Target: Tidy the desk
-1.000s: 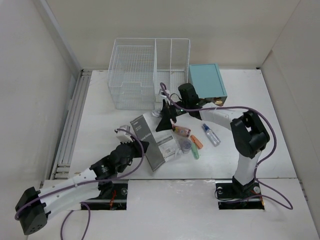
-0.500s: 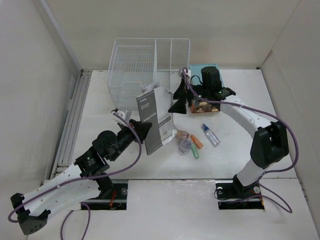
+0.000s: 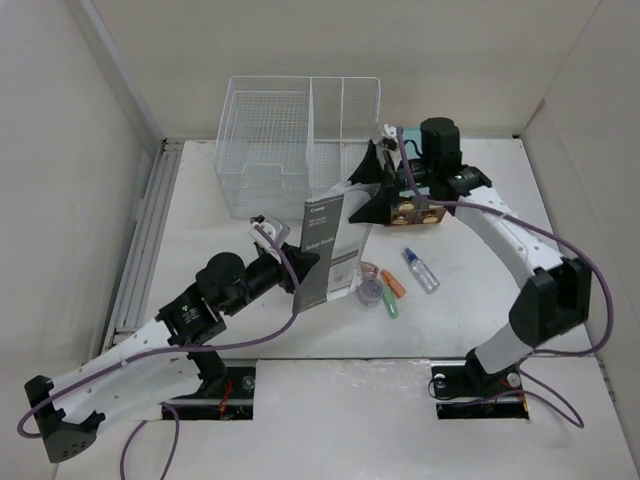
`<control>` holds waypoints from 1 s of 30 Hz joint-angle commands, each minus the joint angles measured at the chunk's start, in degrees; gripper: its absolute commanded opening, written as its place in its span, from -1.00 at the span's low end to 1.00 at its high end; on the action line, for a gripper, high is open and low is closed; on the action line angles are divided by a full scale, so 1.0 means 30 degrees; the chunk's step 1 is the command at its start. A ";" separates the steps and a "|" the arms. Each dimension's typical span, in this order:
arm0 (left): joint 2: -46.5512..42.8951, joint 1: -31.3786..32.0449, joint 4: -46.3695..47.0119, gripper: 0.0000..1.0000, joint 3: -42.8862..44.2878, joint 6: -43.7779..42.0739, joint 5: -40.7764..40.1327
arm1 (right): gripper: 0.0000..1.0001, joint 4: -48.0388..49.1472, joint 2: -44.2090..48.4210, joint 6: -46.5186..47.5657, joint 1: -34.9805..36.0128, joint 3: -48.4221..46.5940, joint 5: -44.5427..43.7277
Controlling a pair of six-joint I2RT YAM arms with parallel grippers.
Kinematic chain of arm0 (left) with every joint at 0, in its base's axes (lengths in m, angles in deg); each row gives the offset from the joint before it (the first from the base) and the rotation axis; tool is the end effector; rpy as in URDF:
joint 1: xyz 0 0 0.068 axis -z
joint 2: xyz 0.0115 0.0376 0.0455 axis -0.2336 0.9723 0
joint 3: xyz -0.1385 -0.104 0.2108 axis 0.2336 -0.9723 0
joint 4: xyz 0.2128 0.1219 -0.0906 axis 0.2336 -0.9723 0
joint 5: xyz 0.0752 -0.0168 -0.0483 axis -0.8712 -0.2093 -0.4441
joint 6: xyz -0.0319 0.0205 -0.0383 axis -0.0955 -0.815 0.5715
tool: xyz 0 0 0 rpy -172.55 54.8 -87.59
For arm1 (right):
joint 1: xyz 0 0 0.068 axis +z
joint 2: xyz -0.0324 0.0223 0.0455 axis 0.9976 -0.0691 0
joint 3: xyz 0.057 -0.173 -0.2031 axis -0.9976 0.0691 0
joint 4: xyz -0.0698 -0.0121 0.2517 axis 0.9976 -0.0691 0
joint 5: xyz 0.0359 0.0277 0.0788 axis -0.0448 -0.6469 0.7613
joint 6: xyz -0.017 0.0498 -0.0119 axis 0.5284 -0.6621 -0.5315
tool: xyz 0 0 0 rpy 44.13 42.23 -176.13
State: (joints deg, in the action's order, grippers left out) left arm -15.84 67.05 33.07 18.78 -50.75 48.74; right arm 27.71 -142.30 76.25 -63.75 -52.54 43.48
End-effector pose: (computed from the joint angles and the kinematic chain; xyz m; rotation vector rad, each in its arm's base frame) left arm 0.0983 -0.1312 0.3399 0.5368 1.4718 -0.8877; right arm 0.3165 0.1674 0.3653 -1.3510 1.2813 1.4163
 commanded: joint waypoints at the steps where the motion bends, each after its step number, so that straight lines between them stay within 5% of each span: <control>1: 0.0476 -0.0034 0.3593 -1.00 0.3148 -0.0911 -0.1651 | 0.99 -0.1012 0.3913 0.1806 -0.0892 -0.1206 -0.6024; 4: 0.2845 -0.0034 0.3854 -1.00 0.5250 -0.1670 -0.2883 | 0.99 -0.1147 0.6493 0.2634 -0.1069 -0.1738 -1.5962; 7: 0.5950 -0.0034 0.4616 -1.00 0.7739 -0.2026 -0.4313 | 0.99 -0.0037 0.8657 0.2080 -0.1305 -0.0893 -2.2744; 11: 0.9993 -0.0444 0.5583 -1.00 1.0787 -0.2232 -0.5901 | 0.99 0.1140 1.0481 0.0996 -0.2211 0.1276 -2.6574; 13: 1.2162 -0.0737 0.6486 -1.00 1.1703 -0.2232 -0.6660 | 0.96 0.1140 1.1037 0.0790 -0.2416 0.2472 -2.6584; 16: 1.4792 -0.1087 0.7601 -1.00 1.3402 -0.2464 -0.7804 | -0.38 0.1343 1.2297 0.0000 -0.2768 0.3824 -2.6848; 18: 1.6088 -0.1264 0.7782 -1.00 1.4890 -0.2816 -0.8217 | -1.00 0.1519 1.2913 -0.0237 -0.2770 0.5025 -2.7227; 30: 2.3238 -0.1440 0.7782 -1.00 2.1988 -0.6328 -1.2522 | -1.00 0.2370 1.3120 -0.1204 -0.4146 0.6846 -2.7668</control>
State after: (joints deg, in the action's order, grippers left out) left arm 56.10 62.63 45.81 77.49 -65.25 16.48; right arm 31.25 -104.09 73.94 -76.12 -31.95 -38.09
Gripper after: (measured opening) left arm 0.105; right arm 0.010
